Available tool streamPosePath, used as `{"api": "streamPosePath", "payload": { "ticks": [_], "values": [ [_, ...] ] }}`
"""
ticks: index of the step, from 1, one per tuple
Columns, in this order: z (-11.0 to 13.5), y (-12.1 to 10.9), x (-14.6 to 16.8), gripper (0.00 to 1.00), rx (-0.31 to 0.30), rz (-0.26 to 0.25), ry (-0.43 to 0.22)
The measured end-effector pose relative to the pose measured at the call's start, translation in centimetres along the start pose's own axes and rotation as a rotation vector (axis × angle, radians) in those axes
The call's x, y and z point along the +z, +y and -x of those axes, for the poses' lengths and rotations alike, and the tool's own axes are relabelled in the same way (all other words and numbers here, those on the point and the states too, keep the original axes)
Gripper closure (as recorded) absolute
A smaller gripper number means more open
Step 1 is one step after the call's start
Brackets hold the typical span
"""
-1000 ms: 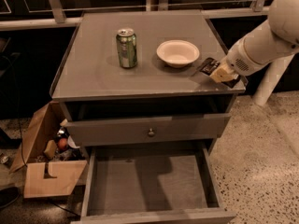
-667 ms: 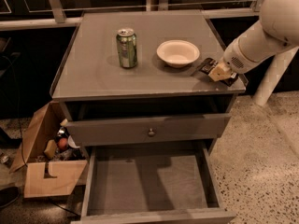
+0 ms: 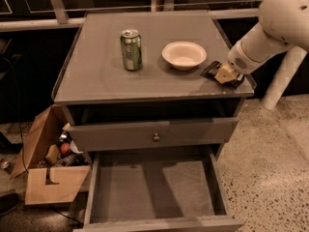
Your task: Pick rxbar chocolate from middle drawer and place on counter
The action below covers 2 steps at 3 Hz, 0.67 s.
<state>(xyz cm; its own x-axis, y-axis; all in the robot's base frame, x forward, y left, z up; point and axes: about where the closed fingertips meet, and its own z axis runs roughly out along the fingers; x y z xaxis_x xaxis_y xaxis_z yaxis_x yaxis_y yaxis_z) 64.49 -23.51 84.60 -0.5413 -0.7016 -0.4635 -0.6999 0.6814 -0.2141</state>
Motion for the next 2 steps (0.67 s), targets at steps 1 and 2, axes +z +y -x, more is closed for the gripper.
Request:
{"api": "streamPosePath", "payload": {
  "ticks": [1, 2],
  "values": [
    [-0.41, -0.53, 0.80, 1.00, 0.002, 0.002, 0.023],
    [-0.42, -0.54, 0.82, 0.82, 0.002, 0.002, 0.023]
  ]
}}
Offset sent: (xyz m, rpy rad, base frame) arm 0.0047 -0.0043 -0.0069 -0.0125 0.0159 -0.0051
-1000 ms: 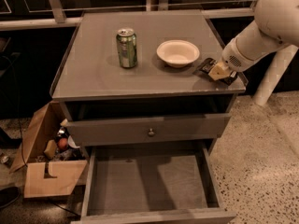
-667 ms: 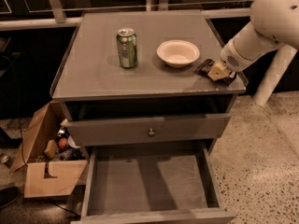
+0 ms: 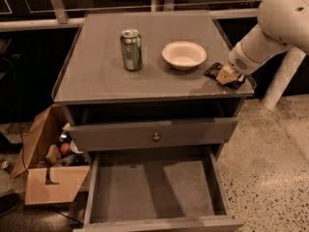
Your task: Pick rxbar chocolate from middle drawer and place on counter
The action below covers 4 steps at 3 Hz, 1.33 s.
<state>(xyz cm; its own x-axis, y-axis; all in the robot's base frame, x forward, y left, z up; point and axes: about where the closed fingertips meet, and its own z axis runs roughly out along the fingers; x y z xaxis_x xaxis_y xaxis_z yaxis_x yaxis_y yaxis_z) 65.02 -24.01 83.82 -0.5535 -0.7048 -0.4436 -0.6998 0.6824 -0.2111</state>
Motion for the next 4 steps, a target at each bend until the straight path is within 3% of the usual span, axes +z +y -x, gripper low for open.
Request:
{"api": "streamPosePath", "payload": {
  "ticks": [3, 4],
  "values": [
    [0.00, 0.01, 0.01, 0.12, 0.000, 0.000, 0.000],
    [0.00, 0.01, 0.01, 0.00, 0.000, 0.000, 0.000]
  ]
}}
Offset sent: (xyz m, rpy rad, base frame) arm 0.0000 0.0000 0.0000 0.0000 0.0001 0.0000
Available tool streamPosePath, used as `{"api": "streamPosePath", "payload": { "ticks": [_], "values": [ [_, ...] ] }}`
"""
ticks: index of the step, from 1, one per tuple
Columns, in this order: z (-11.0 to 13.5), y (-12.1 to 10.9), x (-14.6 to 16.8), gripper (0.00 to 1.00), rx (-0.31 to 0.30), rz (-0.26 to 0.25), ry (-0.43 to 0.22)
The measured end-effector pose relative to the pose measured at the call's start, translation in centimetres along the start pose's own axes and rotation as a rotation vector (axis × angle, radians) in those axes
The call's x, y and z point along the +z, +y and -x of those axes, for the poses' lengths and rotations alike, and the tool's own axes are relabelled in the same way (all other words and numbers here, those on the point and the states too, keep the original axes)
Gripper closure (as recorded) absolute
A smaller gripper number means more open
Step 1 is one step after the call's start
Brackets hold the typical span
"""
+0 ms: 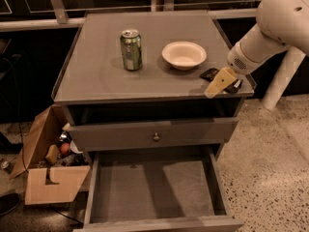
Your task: Pick rxbar chocolate from middle drawer and place on counter
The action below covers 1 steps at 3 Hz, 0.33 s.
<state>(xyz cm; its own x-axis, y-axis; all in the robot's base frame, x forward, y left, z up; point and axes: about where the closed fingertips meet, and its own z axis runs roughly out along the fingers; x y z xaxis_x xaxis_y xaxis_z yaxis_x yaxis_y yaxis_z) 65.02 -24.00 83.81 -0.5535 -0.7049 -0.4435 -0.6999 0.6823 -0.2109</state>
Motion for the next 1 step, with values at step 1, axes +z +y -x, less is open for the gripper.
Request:
{"api": "streamPosePath", "payload": {
  "ticks": [1],
  "values": [
    [0.00, 0.00, 0.00, 0.00, 0.000, 0.000, 0.000]
  ]
}}
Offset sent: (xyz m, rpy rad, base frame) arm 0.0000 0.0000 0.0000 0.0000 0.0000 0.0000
